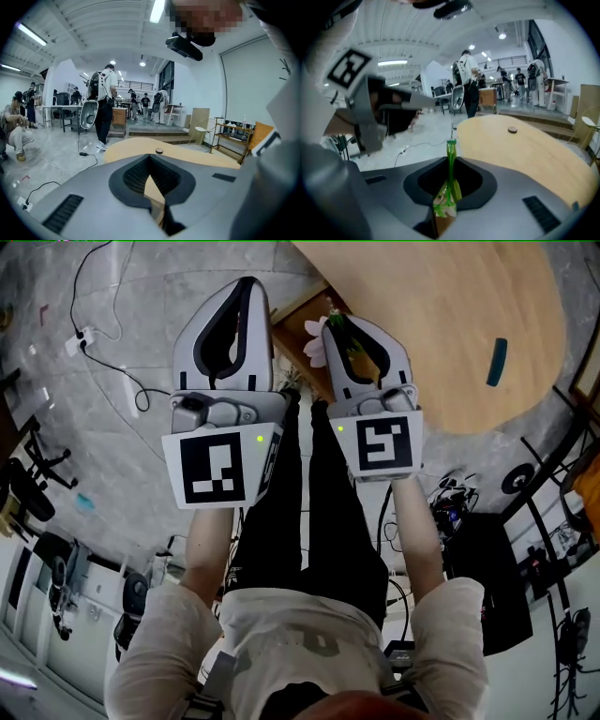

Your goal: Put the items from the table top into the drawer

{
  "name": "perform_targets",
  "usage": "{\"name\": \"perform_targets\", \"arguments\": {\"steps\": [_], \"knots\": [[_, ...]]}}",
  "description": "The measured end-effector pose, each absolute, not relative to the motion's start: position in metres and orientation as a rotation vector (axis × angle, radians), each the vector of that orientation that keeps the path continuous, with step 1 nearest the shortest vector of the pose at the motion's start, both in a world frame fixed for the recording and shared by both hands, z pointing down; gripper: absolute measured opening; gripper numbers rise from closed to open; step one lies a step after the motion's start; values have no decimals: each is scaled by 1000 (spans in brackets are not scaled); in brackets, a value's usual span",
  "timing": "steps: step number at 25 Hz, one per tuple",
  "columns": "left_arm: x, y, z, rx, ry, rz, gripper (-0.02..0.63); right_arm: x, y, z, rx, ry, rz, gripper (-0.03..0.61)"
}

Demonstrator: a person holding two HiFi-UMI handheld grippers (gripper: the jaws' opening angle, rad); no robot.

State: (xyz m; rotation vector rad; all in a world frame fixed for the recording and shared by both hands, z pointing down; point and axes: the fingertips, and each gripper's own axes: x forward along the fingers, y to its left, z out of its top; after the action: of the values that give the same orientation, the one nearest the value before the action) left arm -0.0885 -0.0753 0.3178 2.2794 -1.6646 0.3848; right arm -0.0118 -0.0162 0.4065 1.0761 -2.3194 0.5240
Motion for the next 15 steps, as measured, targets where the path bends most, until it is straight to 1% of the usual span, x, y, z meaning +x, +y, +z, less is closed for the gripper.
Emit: {"name": "perform_targets", "arguments": {"steps": [3,8,11,15], "knots": [[-94,-68,326,2270,-1664,417,8,-26,12,478,949,-2223,620,60],[-101,-52,344,2256,-1655,489,8,-35,49,568,711,-2069,570,60],[-101,-44,349,2232,-1650,485,8,-28,66,605,629,-1964,590,60],[-109,-46,352,2225,-1653,495,8,-28,69,632,616,-1871,639,60]]}}
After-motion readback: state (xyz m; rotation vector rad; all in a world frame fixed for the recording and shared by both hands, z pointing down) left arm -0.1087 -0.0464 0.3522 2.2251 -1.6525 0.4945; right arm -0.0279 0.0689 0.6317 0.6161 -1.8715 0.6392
